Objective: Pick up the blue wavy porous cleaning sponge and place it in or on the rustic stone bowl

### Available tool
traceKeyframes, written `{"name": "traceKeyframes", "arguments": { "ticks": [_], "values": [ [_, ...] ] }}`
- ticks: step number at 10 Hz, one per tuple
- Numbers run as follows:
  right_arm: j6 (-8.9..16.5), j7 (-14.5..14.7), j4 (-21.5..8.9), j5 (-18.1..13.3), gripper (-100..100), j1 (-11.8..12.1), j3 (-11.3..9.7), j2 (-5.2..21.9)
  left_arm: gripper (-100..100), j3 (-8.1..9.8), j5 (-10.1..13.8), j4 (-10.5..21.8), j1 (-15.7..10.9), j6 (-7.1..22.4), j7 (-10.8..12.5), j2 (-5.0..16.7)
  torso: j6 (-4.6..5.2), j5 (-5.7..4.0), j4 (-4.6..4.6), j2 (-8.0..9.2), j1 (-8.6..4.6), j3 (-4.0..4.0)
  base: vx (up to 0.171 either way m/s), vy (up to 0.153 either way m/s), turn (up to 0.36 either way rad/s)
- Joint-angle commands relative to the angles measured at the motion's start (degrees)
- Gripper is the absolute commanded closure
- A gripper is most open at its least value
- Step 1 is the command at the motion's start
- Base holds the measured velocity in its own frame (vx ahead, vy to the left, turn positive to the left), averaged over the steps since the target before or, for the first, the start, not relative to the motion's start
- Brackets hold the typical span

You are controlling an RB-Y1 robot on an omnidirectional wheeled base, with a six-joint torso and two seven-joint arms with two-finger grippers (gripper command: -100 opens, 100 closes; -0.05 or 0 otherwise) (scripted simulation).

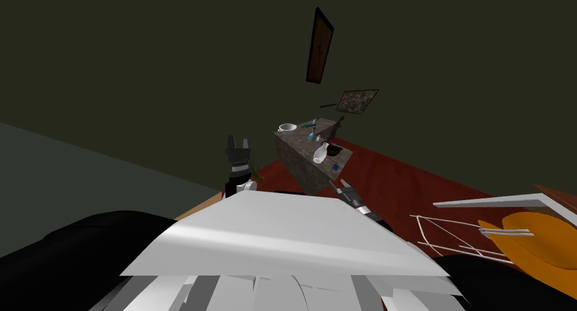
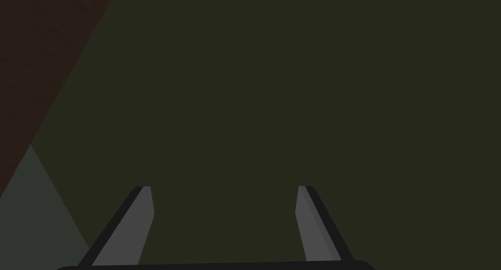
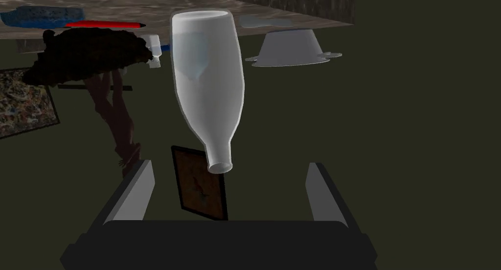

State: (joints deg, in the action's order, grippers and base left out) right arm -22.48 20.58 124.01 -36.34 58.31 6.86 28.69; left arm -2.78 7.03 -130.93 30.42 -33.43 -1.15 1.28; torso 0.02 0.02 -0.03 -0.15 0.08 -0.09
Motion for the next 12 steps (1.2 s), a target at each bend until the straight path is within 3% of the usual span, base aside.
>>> {"name": "traceKeyframes", "arguments": {
  "ticks": [1, 2, 5, 12],
  "values": [
    [0.96, 1.94, -0.66, -2.86, -100, 2.86, 0.28, 2.03, 0, 0.0, 0.0, 0.0, 0.0, 0.0, 0.0, 0.0, 0.0, 0.0, 0.0, 0.0, 0.0, 0.0, 0.058, 0.026, 0.2],
    [0.96, 1.94, -0.66, -4.05, -100, 2.88, 0.28, 2.03, 0, 0.0, 0.0, 0.0, 0.0, 0.0, 0.0, 0.0, -0.02, 0.0, -0.01, -0.04, 0.0, -0.02, 0.048, 0.02, 0.15],
    [2.16, 5.28, -2.07, -9.26, -100, 7.41, 1.19, 5.46, 0, 0.0, 0.0, 0.0, 0.0, 0.0, 0.0, 0.0, 0.01, 0.0, 0.0, -0.01, 0.01, -0.01, 0.057, 0.02, 0.198],
    [3.87, 10.42, -4.21, -19.97, -100, 15.31, 2.71, 10.26, 0, 0.0, 0.0, 0.0, 0.0, 0.0, 0.0, 0.0, -0.03, 0.01, -0.02, -0.09, 0.04, -0.05, 0.065, 0.019, 0.157]
  ]
}}
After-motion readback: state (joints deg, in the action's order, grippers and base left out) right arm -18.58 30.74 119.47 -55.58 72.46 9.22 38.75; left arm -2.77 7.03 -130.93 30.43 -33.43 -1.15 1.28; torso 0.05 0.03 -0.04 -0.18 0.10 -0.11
